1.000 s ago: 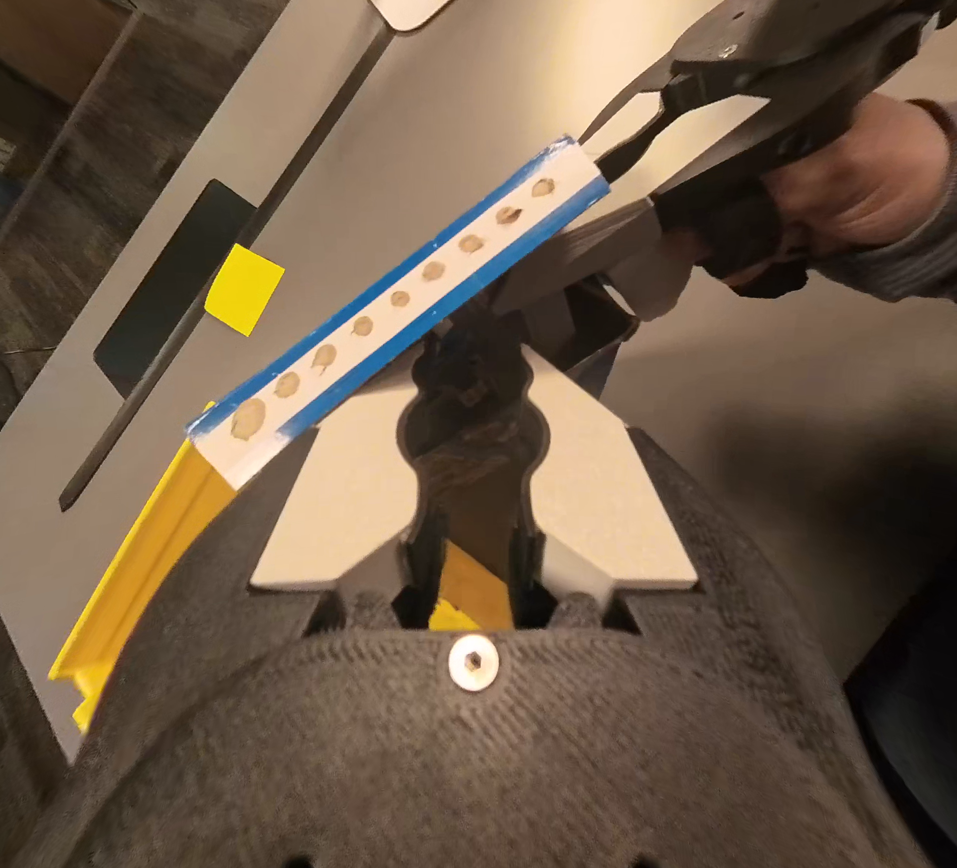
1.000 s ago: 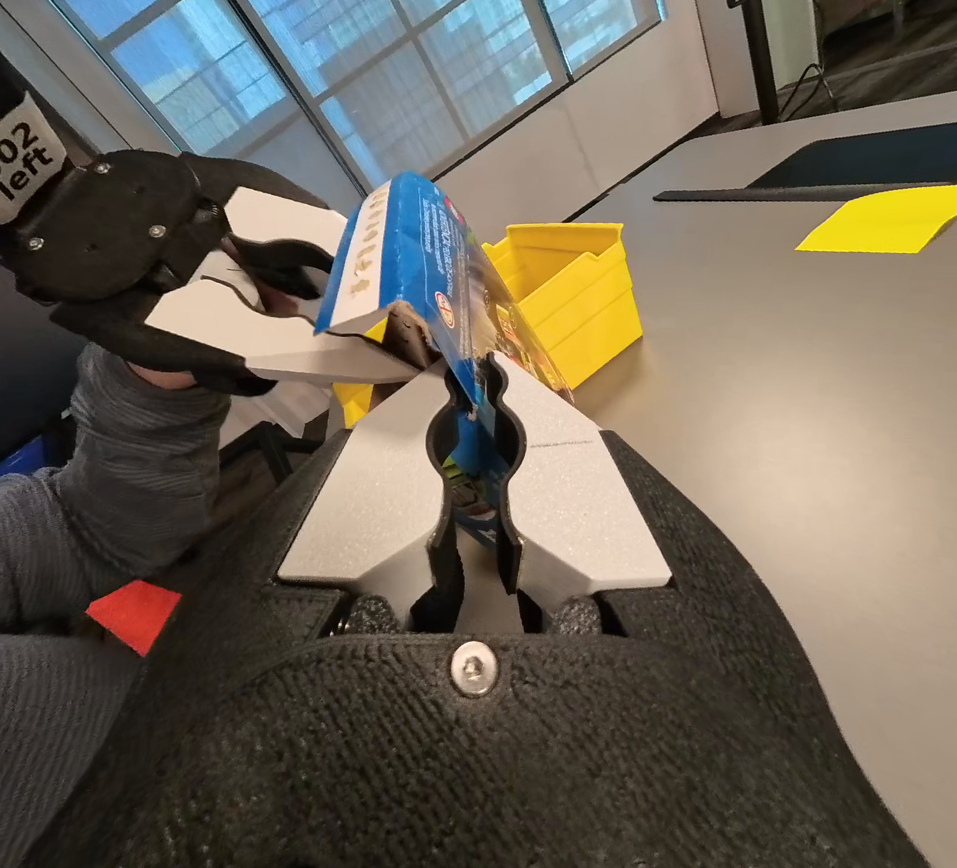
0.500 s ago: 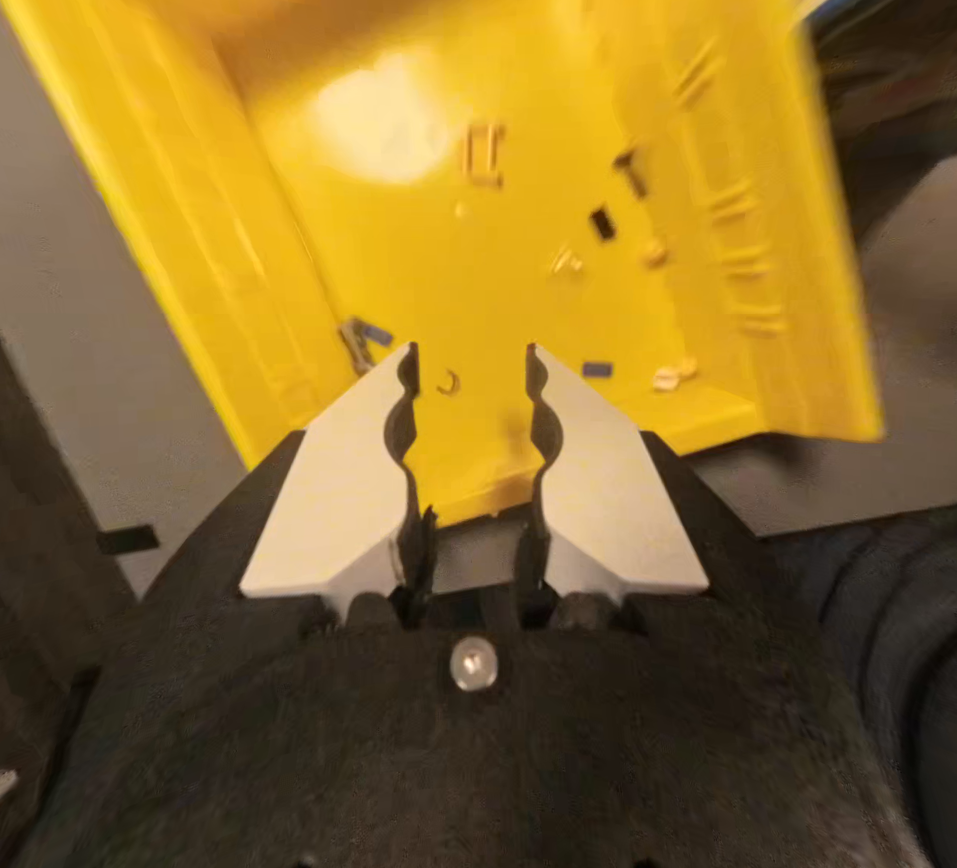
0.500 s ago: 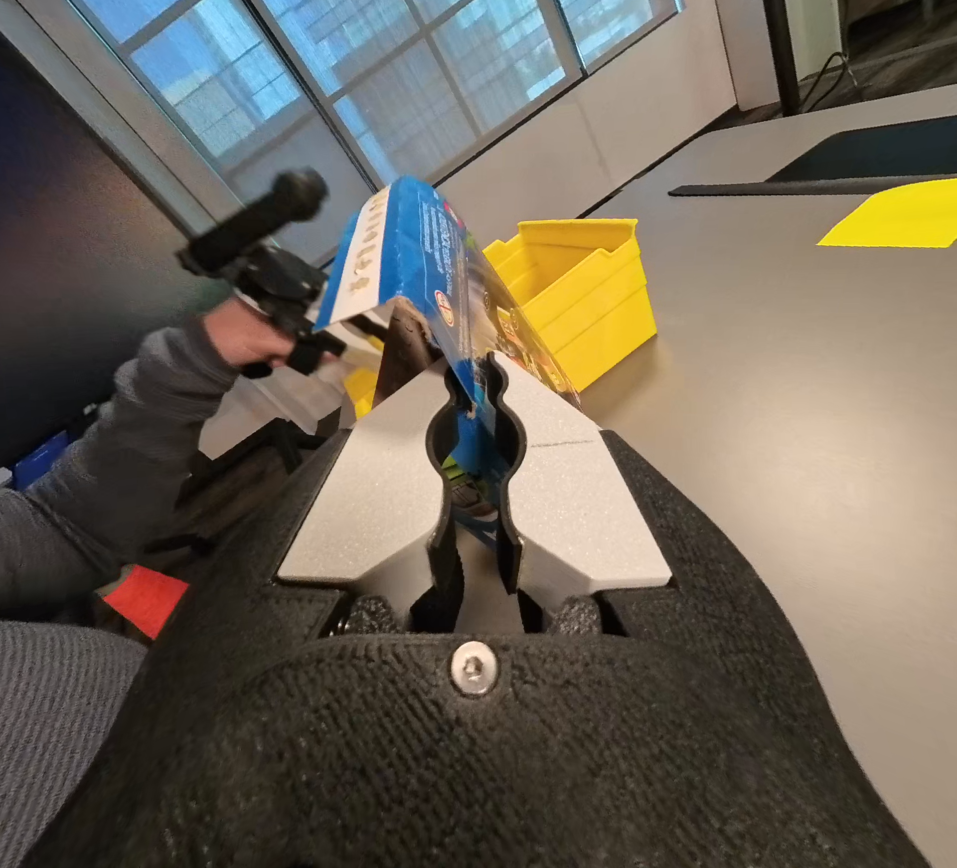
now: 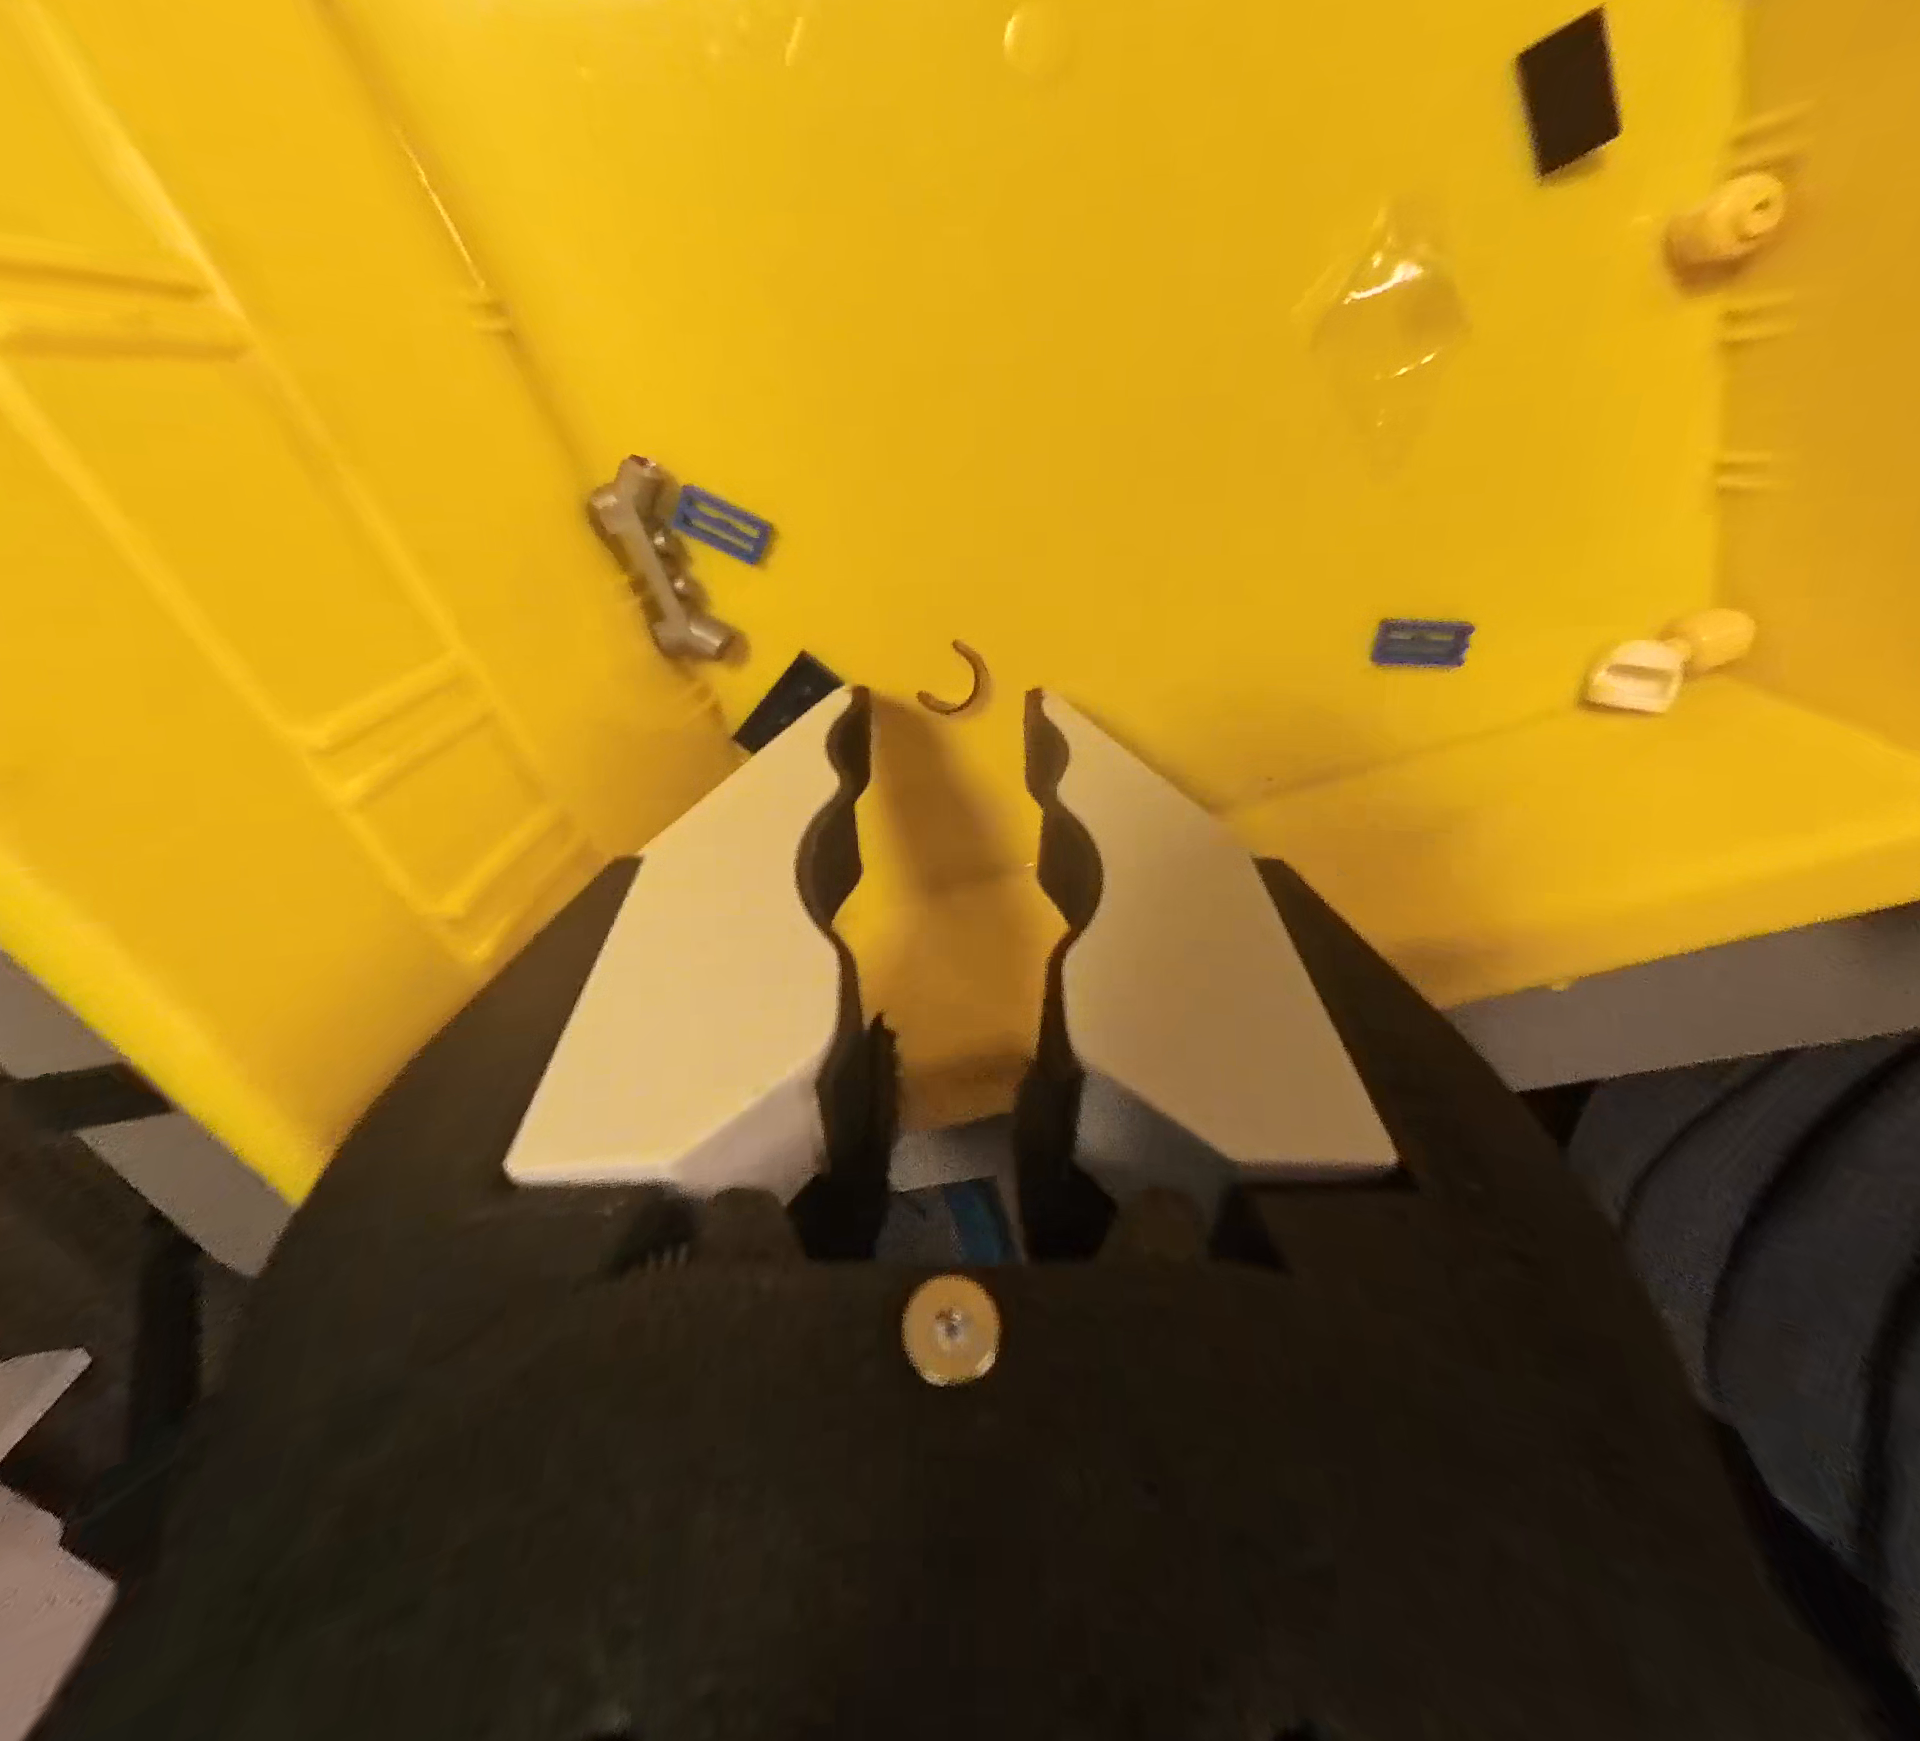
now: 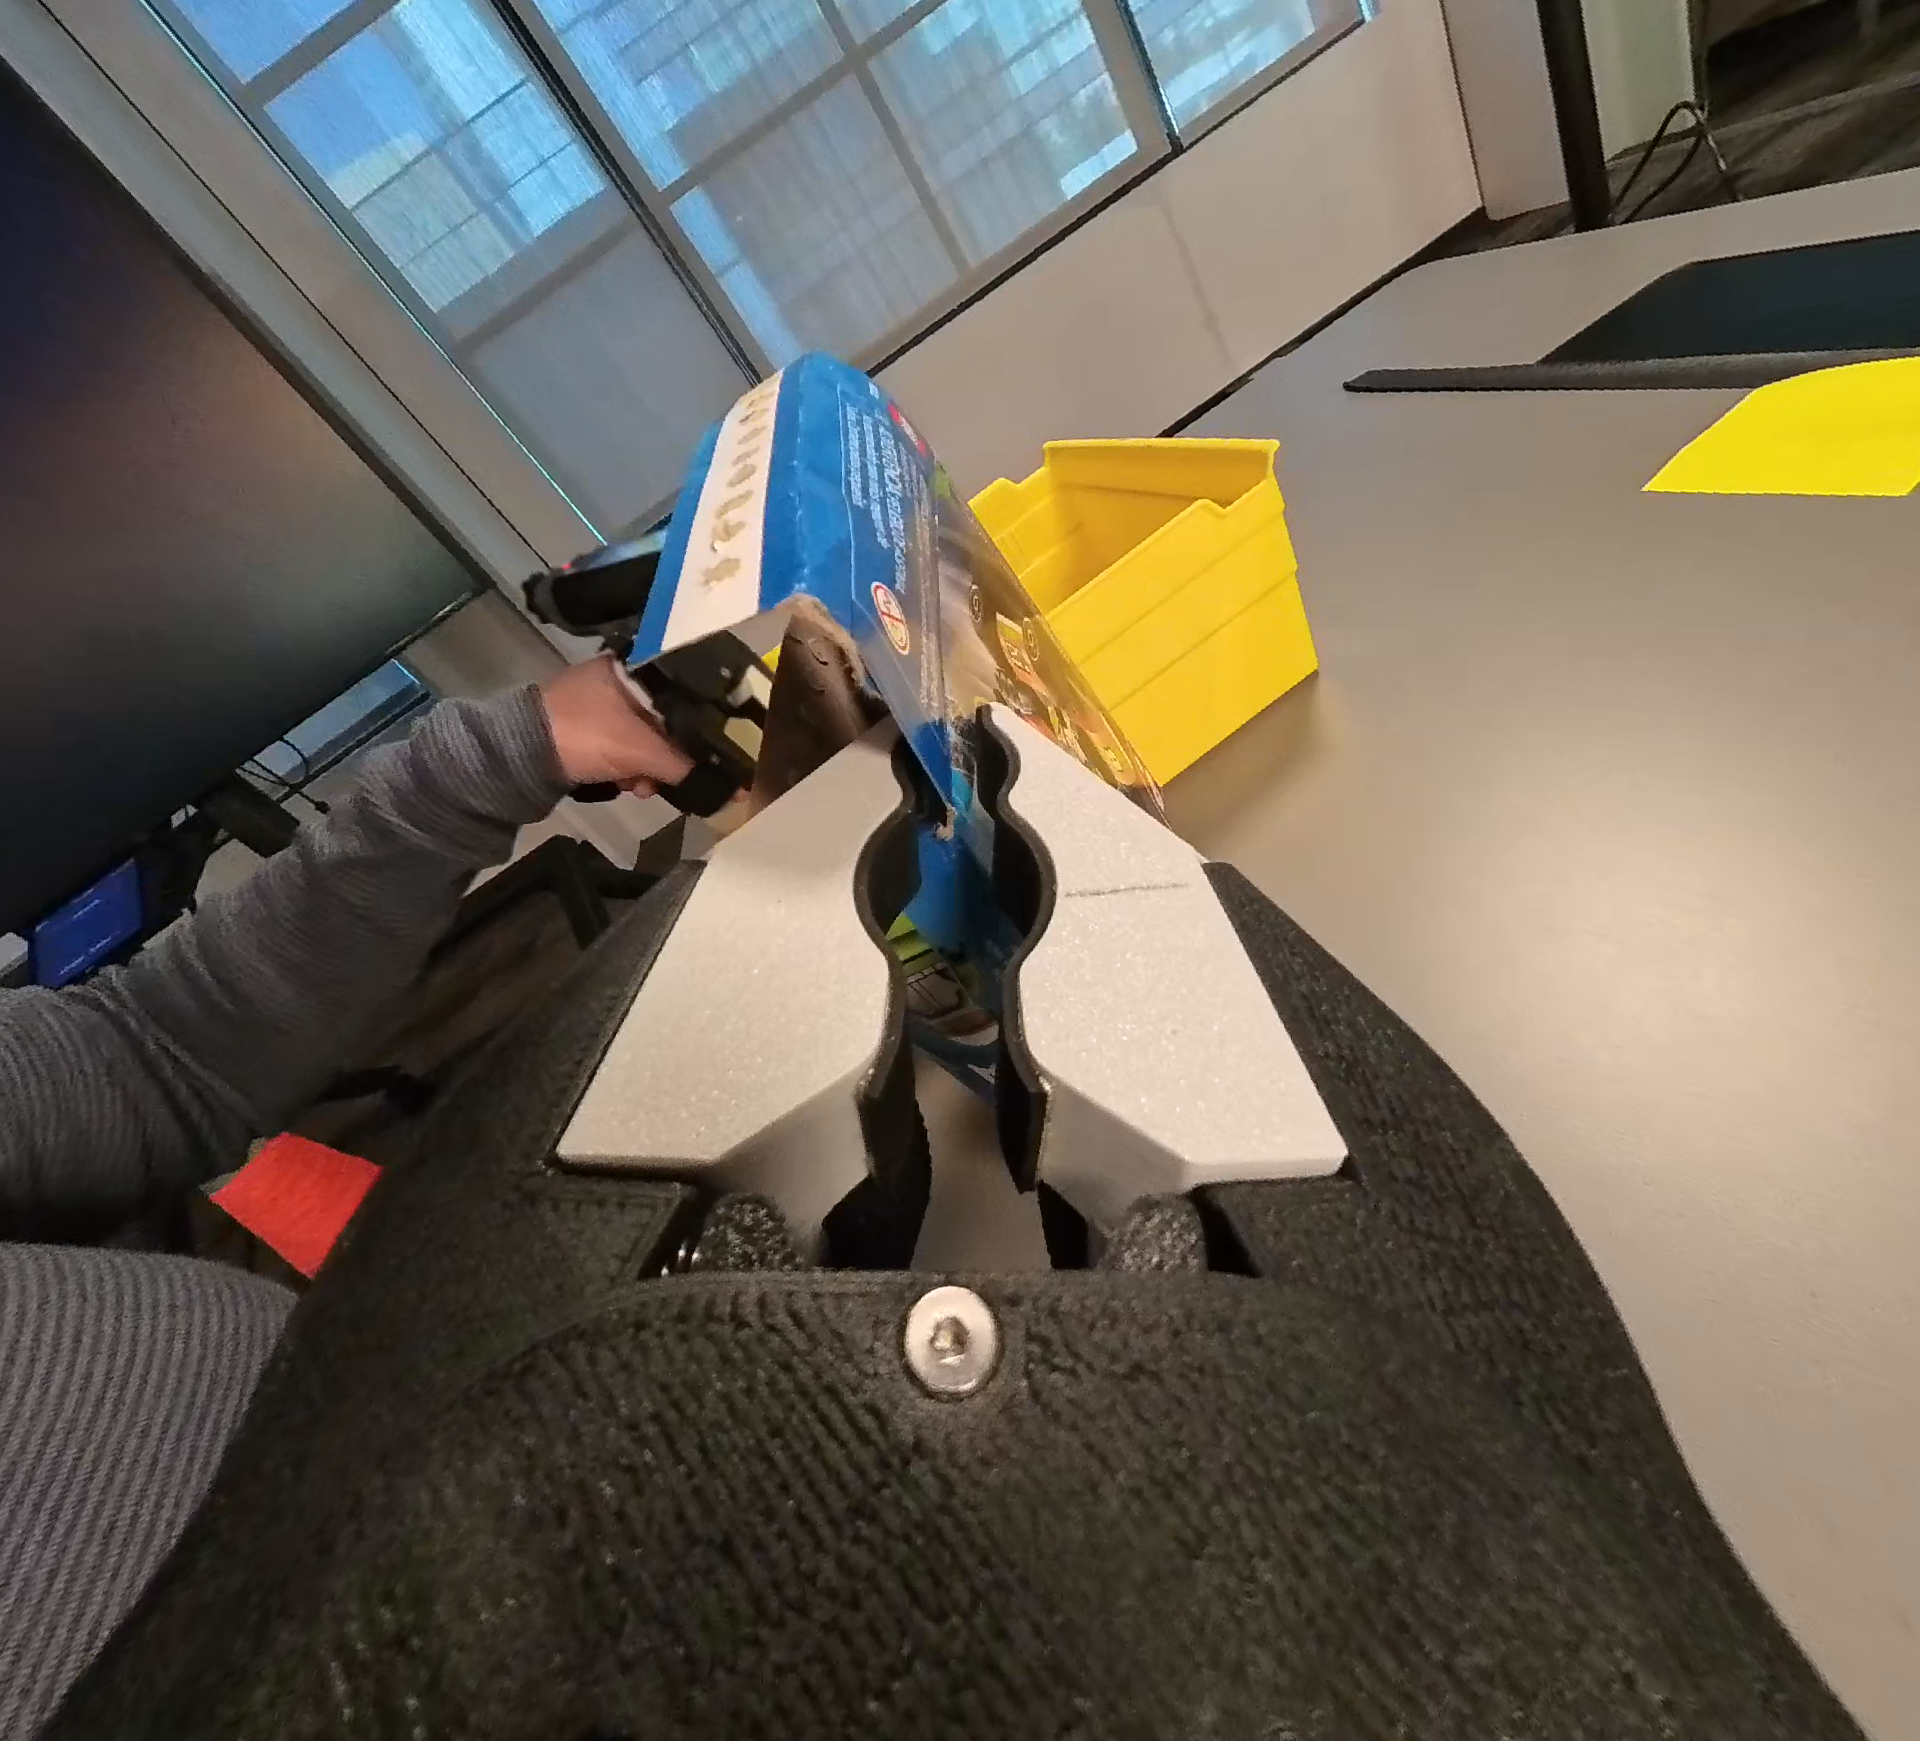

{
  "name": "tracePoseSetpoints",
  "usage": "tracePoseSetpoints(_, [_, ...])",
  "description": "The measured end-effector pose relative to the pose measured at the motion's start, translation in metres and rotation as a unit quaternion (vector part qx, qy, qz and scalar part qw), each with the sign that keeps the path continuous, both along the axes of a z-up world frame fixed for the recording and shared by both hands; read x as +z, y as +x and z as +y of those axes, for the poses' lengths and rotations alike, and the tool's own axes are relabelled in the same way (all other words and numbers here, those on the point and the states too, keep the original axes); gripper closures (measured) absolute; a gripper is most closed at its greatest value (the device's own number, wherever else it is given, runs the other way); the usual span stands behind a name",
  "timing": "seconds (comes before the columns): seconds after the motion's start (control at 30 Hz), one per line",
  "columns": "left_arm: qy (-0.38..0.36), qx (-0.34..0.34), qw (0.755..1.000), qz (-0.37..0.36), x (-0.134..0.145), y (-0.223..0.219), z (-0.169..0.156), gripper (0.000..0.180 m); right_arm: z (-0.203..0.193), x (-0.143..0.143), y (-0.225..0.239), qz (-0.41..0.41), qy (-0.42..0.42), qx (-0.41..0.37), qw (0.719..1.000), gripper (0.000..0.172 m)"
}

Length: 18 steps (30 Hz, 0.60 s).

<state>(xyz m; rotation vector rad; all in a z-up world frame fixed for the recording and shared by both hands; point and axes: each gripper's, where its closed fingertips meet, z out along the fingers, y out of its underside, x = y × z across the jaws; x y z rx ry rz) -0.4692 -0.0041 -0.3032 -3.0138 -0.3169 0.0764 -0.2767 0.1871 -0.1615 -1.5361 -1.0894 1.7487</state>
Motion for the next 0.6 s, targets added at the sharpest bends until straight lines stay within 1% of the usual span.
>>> tracePoseSetpoints(0.37, [-0.004, 0.027, 1.0, -0.012, -0.0056, -0.0032, -0.0018, 0.156, -0.0013, 0.0003, -0.0001, -0.001, 0.003, 0.001, 1.0, 0.167])
tracePoseSetpoints(0.47, [-0.001, 0.039, 0.999, -0.009, -0.006, -0.0046, -0.0035, 0.164, -0.0025, 0.0002, -0.0004, -0.002, 0.003, 0.004, 1.0, 0.167])
tracePoseSetpoints(0.53, [0.001, 0.045, 0.999, 0.007, -0.0066, -0.0088, -0.006, 0.18, -0.0038, 0.0002, -0.0006, -0.002, 0.004, 0.006, 1.0, 0.167])
tracePoseSetpoints(0.6, [0.015, 0.053, 0.998, 0.015, -0.0066, -0.0099, -0.0043, 0.18, -0.0045, 0.0002, -0.0008, -0.002, 0.005, 0.007, 1.0, 0.167])
